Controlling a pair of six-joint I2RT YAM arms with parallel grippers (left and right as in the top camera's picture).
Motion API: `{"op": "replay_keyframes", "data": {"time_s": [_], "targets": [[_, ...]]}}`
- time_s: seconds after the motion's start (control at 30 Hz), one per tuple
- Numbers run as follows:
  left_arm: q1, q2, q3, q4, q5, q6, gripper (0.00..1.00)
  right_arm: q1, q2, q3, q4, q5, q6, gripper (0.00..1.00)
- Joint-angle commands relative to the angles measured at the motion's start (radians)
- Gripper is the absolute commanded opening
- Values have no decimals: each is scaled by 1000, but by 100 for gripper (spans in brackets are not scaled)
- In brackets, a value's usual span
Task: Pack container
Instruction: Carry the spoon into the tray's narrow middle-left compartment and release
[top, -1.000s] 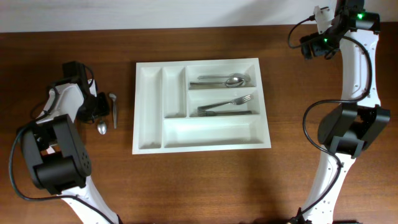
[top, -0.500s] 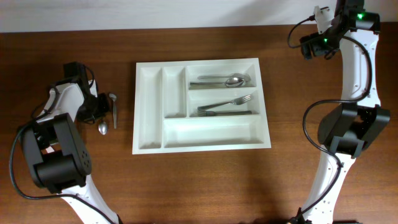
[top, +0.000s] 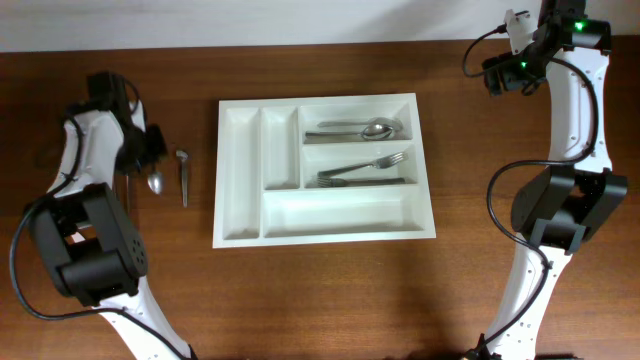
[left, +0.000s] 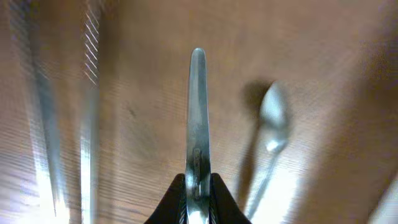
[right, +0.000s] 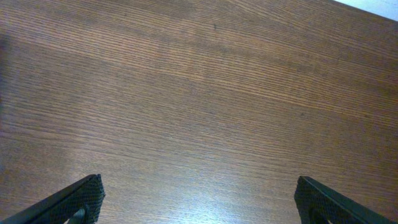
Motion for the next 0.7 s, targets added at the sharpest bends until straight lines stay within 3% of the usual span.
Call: {"op": "replay_keyframes", "data": {"time_s": [0.0, 0.23, 0.37, 0.67], "targets": [[-24, -1, 134, -46, 12, 5, 2, -6, -26, 9, 0, -3, 13, 99], [-151, -1, 269, -66, 127, -48, 2, -6, -26, 9, 0, -2, 13, 99], [-230, 0, 270, -61, 127, -128, 2, -6, -26, 9, 0, -3, 13, 99], [-406, 2, 269, -38, 118, -159, 2, -6, -26, 9, 0, -3, 13, 99]]}}
